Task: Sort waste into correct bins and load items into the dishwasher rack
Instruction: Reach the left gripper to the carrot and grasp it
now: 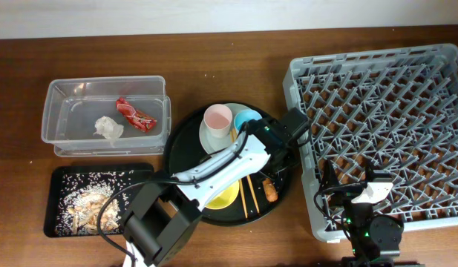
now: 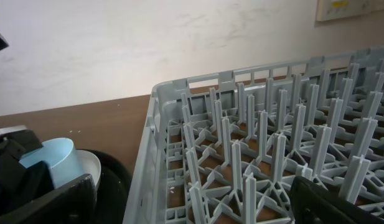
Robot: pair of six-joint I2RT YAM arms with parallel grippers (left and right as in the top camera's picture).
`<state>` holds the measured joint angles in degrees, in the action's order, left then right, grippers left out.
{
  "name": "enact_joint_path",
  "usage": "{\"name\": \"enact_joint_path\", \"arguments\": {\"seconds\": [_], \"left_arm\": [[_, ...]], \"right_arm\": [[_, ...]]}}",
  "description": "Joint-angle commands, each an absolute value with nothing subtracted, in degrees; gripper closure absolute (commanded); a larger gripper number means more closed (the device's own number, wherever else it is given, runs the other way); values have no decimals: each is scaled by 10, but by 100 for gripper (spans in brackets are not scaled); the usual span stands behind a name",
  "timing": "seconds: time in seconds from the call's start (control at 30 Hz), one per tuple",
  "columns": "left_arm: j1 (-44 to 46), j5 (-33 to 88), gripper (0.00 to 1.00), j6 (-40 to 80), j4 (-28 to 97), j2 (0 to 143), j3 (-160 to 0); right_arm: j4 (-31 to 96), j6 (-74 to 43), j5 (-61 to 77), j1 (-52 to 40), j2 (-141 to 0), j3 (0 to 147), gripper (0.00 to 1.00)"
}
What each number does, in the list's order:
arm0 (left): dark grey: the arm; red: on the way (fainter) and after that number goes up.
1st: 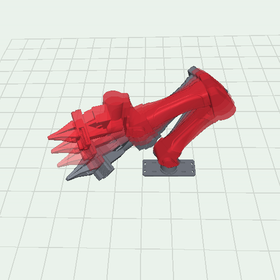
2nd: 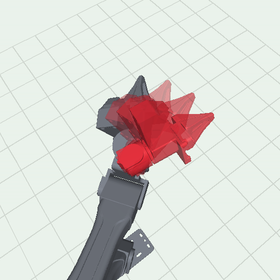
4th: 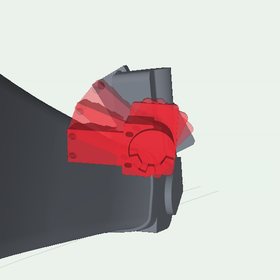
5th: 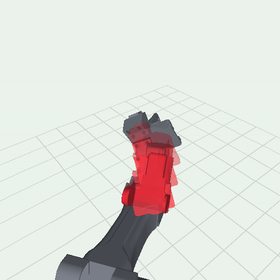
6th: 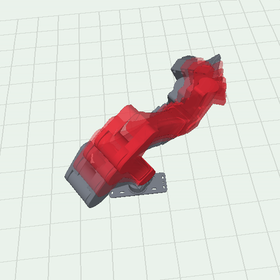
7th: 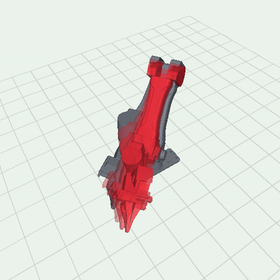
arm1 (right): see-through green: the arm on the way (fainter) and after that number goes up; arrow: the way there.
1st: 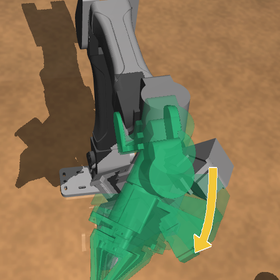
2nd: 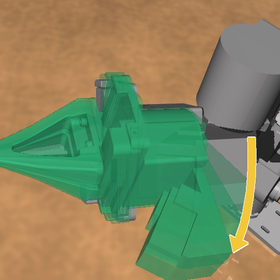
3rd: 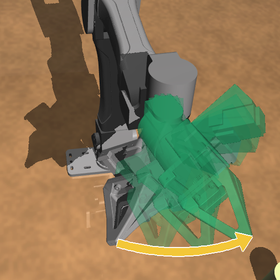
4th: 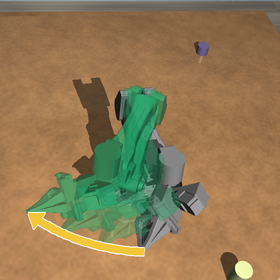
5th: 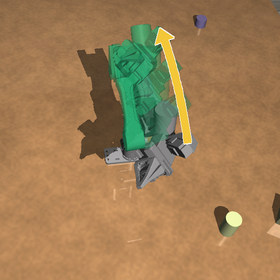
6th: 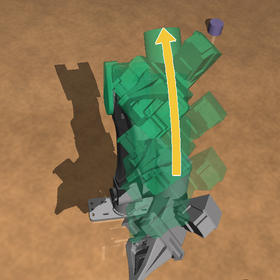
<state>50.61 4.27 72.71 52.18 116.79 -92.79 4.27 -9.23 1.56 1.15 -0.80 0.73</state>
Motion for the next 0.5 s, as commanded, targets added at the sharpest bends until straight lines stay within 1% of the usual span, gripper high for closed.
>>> {"name": "enact_joint_path", "arguments": {"seconds": [0.0,0.03,0.07,0.13,0.2,0.47], "left_arm": [[528,29,51,762,535,1171,-931],[537,14,61,785,542,1173,-930],[542,1,63,800,549,1174,-930],[557,-23,62,863,582,1190,-930],[560,-24,62,892,593,1199,-930],[559,-37,61,907,595,1221,-930]], "right_arm": [[43,-95,17,16,-4,3,2],[43,-95,17,16,-4,3,2],[43,-95,17,16,-4,3,2],[43,-95,17,16,-4,3,2],[43,-95,17,16,-4,3,2],[43,-95,17,16,-4,3,2]]}}
